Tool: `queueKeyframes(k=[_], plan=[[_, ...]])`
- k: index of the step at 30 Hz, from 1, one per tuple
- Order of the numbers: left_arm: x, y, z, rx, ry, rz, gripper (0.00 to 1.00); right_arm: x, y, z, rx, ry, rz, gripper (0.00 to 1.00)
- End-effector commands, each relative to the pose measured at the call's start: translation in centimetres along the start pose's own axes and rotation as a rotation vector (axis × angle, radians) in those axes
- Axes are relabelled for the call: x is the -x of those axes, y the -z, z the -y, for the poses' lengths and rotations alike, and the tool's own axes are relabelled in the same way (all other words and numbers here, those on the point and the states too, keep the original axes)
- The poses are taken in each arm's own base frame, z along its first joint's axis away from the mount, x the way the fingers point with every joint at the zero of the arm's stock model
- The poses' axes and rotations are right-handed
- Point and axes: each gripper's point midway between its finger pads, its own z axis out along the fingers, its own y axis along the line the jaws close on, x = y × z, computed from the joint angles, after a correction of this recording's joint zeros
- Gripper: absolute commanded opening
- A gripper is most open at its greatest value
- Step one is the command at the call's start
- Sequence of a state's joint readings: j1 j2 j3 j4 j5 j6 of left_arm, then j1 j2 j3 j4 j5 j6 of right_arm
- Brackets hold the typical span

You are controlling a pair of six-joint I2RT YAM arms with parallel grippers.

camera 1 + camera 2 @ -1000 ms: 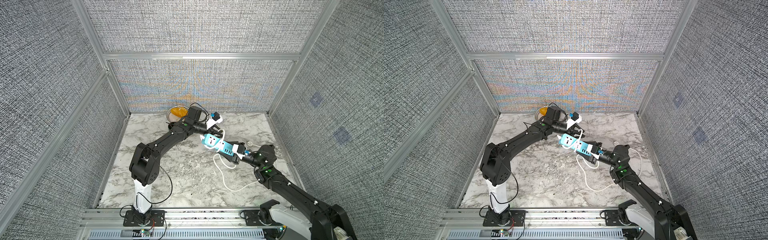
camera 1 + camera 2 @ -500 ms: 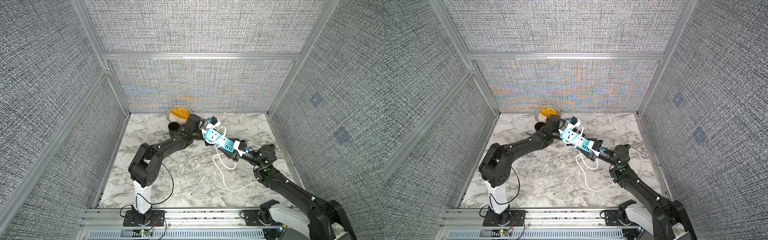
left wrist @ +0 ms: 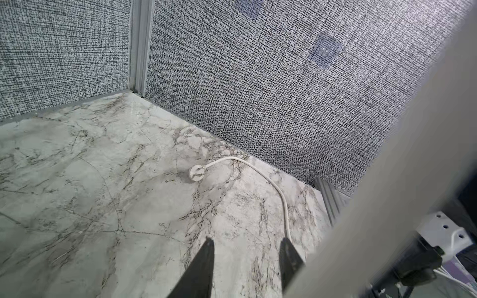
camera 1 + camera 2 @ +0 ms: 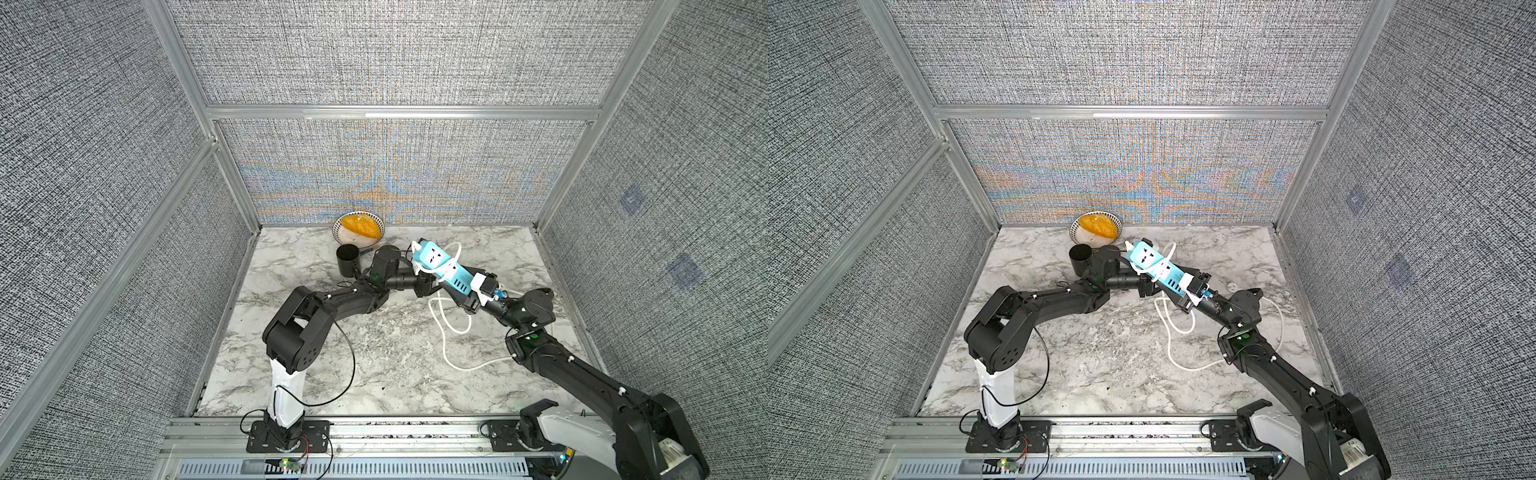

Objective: Wrap the cord around the power strip
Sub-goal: Wrap the power cord around the power strip.

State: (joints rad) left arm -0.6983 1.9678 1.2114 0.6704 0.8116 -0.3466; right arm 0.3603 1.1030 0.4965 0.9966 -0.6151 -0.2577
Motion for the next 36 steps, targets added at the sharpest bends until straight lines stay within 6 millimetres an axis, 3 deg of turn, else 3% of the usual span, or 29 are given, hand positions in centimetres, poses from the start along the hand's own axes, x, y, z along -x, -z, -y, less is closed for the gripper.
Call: queueKeyframes(k=[1, 9, 15, 27, 36], plan=[[0.7, -0.1, 0.1, 0.004, -0.008, 0.046, 0.43, 1.6, 0.0, 1.6, -0.08, 0.033, 0.051, 0.0], [0.6, -0.3, 0.4, -0.001, 0.025, 0.087, 0.41, 1.0, 0.1, 3.3, -0.174, 0.04, 0.021, 0.0], [-0.8, -0.4, 1.0, -0.013, 0.044, 0.058, 0.4, 0.8, 0.2, 4.4, -0.237, 0.047, 0.002, 0.0], [-1.1, 1.2, 3.1, 0.032, -0.053, 0.002, 0.18, -1.1, 0.0, 7.2, -0.36, 0.018, -0.113, 0.0], [-1.5, 4.0, 4.5, 0.142, -0.244, -0.141, 0.08, -2.8, 0.7, 8.9, -0.409, -0.008, -0.229, 0.0]])
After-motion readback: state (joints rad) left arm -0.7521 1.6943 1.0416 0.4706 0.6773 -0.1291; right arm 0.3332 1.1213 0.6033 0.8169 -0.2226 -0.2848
